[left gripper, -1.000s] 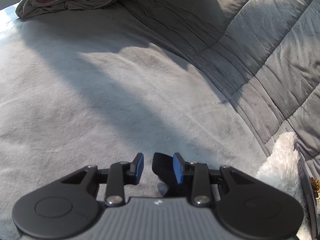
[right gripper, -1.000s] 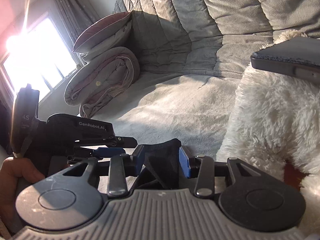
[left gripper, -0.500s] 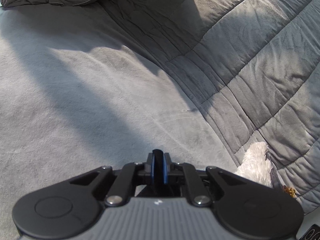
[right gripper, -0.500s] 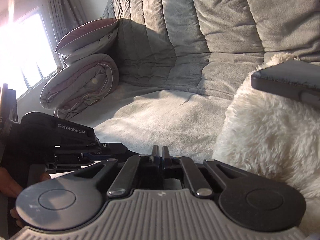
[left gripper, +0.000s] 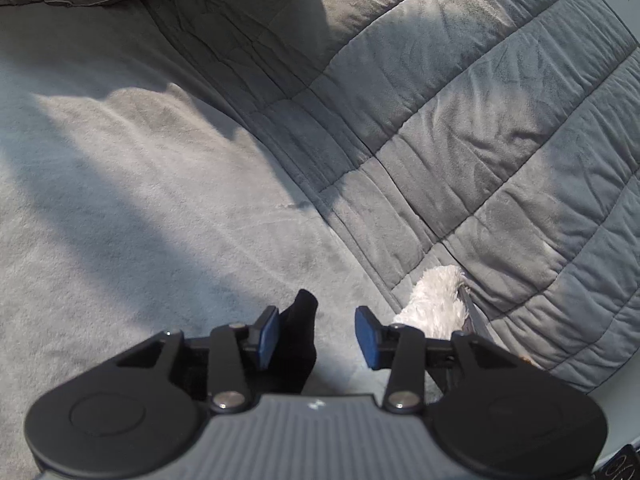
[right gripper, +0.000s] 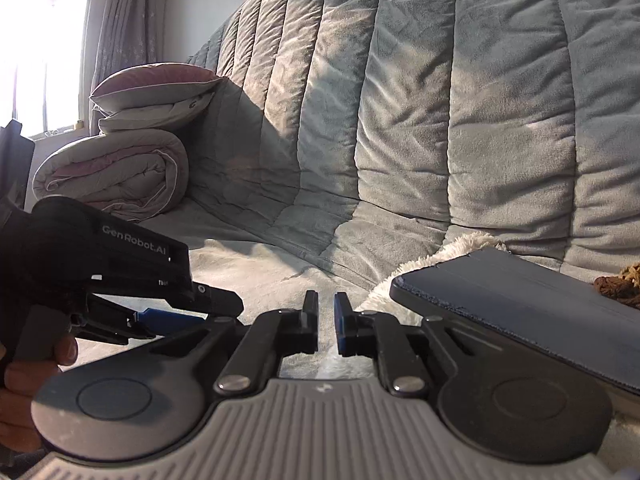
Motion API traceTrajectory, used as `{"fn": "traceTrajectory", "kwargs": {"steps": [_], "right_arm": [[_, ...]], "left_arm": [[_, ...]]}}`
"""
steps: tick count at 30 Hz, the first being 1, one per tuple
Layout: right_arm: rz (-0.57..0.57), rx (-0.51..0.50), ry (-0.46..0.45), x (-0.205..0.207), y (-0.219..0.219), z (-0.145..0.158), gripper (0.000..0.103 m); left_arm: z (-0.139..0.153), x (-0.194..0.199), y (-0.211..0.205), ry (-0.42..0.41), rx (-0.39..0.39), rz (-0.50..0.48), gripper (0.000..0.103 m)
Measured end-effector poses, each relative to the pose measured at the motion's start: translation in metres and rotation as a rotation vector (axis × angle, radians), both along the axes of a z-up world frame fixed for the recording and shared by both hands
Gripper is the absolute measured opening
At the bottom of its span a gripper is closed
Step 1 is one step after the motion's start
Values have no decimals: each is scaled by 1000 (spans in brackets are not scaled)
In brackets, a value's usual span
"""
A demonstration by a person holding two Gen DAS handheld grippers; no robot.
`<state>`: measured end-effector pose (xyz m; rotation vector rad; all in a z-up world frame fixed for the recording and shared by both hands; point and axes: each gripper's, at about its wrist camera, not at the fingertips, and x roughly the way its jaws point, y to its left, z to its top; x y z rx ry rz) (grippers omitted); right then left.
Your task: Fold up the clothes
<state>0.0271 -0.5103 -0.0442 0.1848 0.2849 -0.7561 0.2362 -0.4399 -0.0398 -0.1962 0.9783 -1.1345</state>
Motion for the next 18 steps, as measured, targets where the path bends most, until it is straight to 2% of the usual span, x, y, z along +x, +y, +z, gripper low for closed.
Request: {"fn": "traceTrajectory", "kwargs": {"steps": [2, 6, 13, 16, 17, 18], "right_arm": [[58, 21, -3, 4, 0, -3, 15], [173, 41, 1, 12, 9, -7, 15], [397, 87, 56, 33, 30, -16, 16], [487, 114, 79, 42, 40, -20, 25], [514, 122, 86, 45, 43, -21, 34], [540, 131, 93, 48, 47, -23, 37]], "left_arm": [[8, -1, 23, -37, 13, 40, 60], [17, -3, 94, -167, 124, 163, 68], [5, 5, 224, -242, 314, 468, 70], [-3, 8, 262, -282, 389, 591, 71], [-6, 9, 271, -292, 408, 625, 72], [-10, 11, 277, -299, 414, 643, 72]]}}
